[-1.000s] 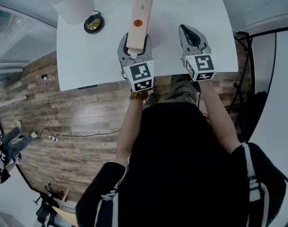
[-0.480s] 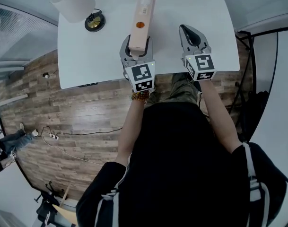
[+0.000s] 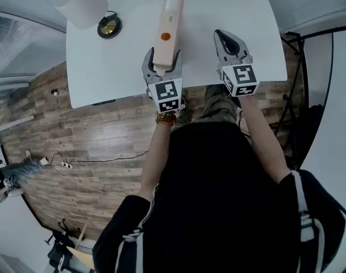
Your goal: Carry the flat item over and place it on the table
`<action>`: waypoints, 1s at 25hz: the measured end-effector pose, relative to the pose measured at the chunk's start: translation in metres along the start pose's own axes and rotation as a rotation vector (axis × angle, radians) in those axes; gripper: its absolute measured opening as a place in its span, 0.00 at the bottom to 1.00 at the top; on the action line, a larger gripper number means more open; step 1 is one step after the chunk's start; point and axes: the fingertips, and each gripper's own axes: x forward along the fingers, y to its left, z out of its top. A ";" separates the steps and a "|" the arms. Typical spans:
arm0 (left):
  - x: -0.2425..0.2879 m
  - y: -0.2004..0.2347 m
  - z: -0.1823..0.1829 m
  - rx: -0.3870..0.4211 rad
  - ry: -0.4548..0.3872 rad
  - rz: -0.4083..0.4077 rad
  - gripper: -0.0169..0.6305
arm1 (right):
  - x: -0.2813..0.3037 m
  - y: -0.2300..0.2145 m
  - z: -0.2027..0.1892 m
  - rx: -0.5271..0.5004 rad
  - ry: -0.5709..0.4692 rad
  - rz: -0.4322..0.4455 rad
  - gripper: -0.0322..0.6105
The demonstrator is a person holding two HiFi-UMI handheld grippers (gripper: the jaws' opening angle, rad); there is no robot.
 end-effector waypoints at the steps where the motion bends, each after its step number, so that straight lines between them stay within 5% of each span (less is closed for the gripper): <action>1: -0.001 -0.002 0.001 0.005 -0.004 -0.007 0.55 | -0.001 0.000 -0.001 0.002 0.001 0.001 0.06; 11: -0.023 -0.006 0.034 0.100 -0.068 -0.013 0.56 | -0.003 -0.008 -0.008 0.010 0.011 -0.006 0.06; 19: -0.033 0.033 0.025 -0.046 -0.080 0.034 0.49 | -0.010 -0.026 -0.018 0.024 0.029 -0.050 0.06; 25: -0.040 0.042 0.022 -0.009 -0.075 0.028 0.49 | -0.010 -0.018 -0.021 0.007 0.039 -0.032 0.06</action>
